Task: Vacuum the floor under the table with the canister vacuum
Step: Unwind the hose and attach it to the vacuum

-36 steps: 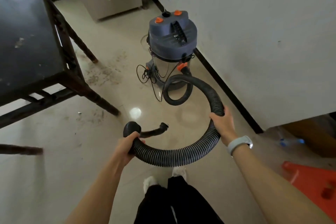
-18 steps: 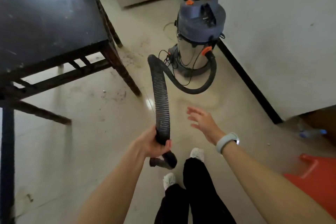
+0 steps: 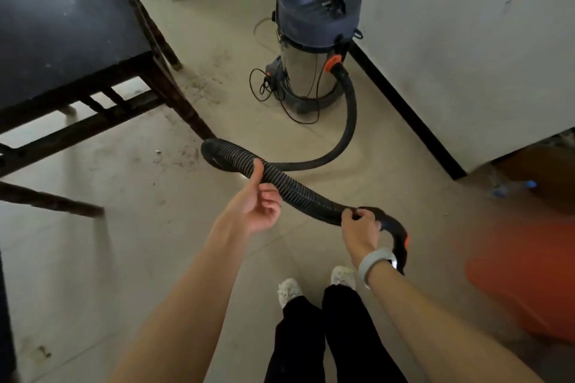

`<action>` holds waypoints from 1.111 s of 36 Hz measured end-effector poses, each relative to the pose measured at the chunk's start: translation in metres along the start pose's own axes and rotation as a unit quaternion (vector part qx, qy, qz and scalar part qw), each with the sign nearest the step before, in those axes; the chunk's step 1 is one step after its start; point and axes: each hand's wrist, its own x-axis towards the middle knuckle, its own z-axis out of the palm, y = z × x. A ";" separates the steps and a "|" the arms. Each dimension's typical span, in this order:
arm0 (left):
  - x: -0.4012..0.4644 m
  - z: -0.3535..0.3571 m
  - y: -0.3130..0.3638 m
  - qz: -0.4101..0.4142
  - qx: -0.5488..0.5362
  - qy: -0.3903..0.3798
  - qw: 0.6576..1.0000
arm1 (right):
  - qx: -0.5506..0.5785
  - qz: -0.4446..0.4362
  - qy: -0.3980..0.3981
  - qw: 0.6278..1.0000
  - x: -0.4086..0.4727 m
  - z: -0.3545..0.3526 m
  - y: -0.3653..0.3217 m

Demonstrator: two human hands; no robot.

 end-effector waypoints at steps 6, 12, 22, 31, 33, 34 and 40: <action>-0.002 -0.001 -0.010 0.004 -0.060 -0.019 0.998 | 0.530 0.291 -0.175 0.777 0.031 -0.007 -0.028; -0.015 -0.016 -0.008 0.000 -0.075 0.015 0.997 | 0.515 0.186 -0.174 0.819 0.052 -0.017 -0.069; -0.012 -0.053 0.017 -0.061 0.558 0.282 0.778 | 0.211 -0.098 -0.173 0.957 0.056 -0.020 -0.096; 0.023 0.001 0.056 0.126 0.306 0.126 0.935 | -0.135 -0.445 -0.255 0.848 0.046 -0.039 -0.132; 0.029 0.020 0.063 0.139 0.217 0.085 0.962 | -0.187 -0.482 -0.252 0.818 0.040 -0.040 -0.145; 0.031 0.028 0.066 0.149 0.167 0.073 0.972 | -0.205 -0.497 -0.247 0.806 0.038 -0.040 -0.151; 0.042 0.035 0.073 0.234 -0.031 0.016 0.972 | -0.276 -0.496 -0.282 0.774 0.042 -0.035 -0.164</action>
